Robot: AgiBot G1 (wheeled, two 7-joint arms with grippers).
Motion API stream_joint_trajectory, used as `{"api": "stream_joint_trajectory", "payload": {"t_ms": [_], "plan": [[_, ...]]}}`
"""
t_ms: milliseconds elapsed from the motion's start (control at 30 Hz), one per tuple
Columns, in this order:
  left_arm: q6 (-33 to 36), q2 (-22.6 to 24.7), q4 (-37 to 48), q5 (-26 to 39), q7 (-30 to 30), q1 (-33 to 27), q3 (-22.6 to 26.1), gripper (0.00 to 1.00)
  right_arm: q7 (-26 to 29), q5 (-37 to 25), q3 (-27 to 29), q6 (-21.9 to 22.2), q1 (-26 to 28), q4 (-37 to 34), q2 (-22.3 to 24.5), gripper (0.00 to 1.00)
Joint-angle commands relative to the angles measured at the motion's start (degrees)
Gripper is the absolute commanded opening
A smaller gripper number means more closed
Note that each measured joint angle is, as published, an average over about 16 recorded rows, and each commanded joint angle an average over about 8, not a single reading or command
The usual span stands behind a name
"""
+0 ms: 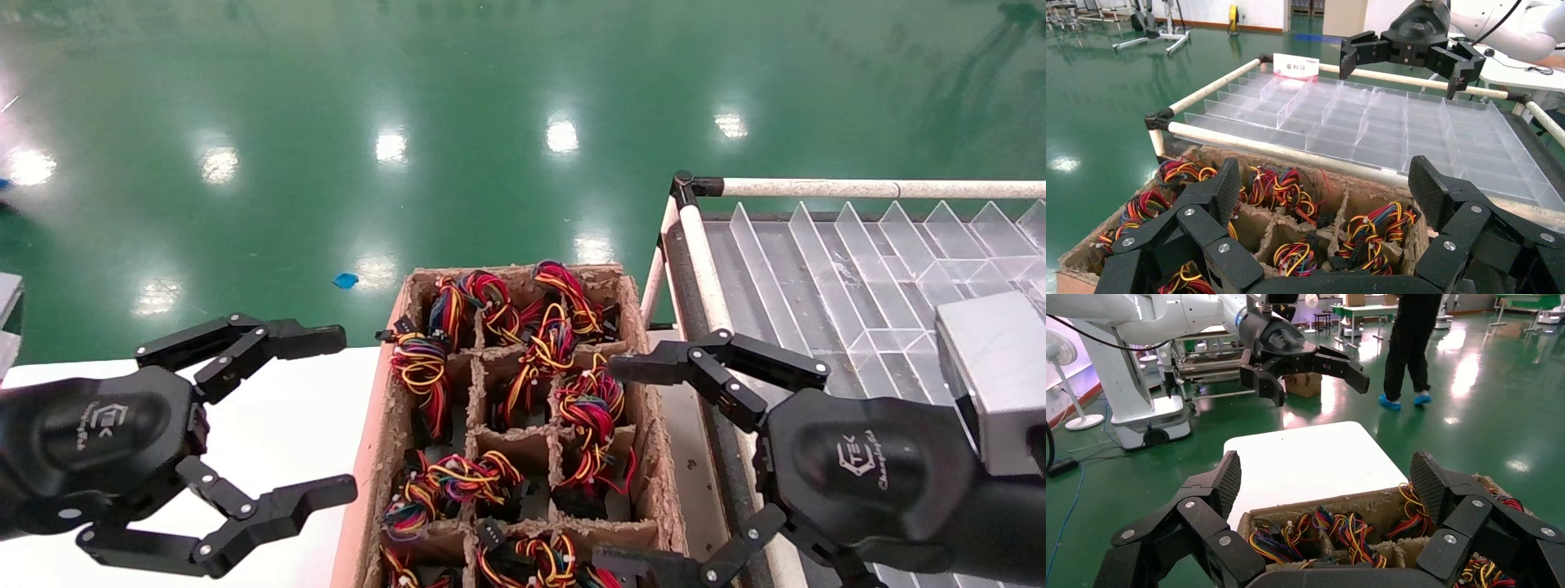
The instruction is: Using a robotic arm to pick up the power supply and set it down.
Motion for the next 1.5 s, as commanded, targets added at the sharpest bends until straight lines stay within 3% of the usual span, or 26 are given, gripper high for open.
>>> {"api": "stream_joint_trajectory", "payload": {"t_ms": [33, 1300, 1500], "plan": [[0.00, 0.00, 0.00, 0.00, 0.00, 0.00, 0.00, 1.00, 0.00, 0.00, 0.00, 0.00, 0.00, 0.00, 0.00, 1.00], [0.00, 0.00, 0.00, 0.00, 0.00, 0.00, 0.00, 1.00, 0.00, 0.00, 0.00, 0.00, 0.00, 0.00, 0.00, 1.00], [0.00, 0.00, 0.00, 0.00, 0.00, 0.00, 0.00, 0.28, 0.00, 0.00, 0.00, 0.00, 0.00, 0.00, 0.00, 1.00]]}}
